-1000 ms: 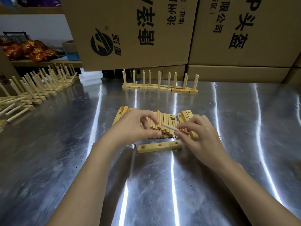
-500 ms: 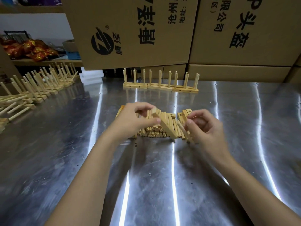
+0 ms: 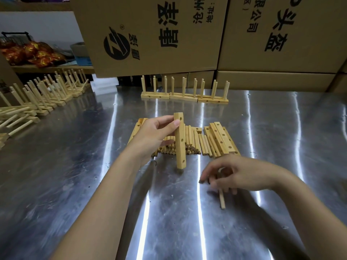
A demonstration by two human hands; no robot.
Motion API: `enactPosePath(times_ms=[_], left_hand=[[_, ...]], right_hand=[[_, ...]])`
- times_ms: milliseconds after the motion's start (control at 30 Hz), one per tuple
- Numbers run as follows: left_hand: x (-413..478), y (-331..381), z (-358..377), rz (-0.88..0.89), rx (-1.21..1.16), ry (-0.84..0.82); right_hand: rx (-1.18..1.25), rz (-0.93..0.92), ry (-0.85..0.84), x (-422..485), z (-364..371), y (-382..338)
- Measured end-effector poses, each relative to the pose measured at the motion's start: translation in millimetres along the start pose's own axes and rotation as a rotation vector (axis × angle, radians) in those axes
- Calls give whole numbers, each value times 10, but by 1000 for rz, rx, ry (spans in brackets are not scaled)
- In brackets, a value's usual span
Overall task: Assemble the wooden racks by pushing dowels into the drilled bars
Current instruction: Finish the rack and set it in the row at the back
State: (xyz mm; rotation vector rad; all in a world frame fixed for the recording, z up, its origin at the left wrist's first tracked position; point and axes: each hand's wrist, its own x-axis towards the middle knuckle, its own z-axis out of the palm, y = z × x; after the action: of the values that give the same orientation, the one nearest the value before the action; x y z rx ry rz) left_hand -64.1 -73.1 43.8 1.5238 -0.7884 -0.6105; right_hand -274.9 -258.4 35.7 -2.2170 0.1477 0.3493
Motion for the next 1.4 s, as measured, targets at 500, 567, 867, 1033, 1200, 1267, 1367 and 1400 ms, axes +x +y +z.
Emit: enactPosePath(times_ms=[500,567,867,1033,1200,1267,1367,1400], left_hand=[[-3,-14,21,-8,9,30],[-6,29,-26,36,24,118],[-31,170,-459,192,-223,316],[-21,104,-357,164,-202,325],[-16,107,-354,127,-198,322],[-24,109,-345,121,-196,326],[-31,104,-347,118,-195,327],[-32,99,-348,117,-195,327]], right_hand=[[-211,-130,433,259,146,163],[-205,-129,411,295,199,171],[-571,-123,534,498,536,2],[-754,-70,568,605,624,-70],[-618,-164,616,561,627,-56],[-638,-159,597,570,634,-71],[-624,-163,601,565,637,-115],[-592,-188,596,558,656,-141]])
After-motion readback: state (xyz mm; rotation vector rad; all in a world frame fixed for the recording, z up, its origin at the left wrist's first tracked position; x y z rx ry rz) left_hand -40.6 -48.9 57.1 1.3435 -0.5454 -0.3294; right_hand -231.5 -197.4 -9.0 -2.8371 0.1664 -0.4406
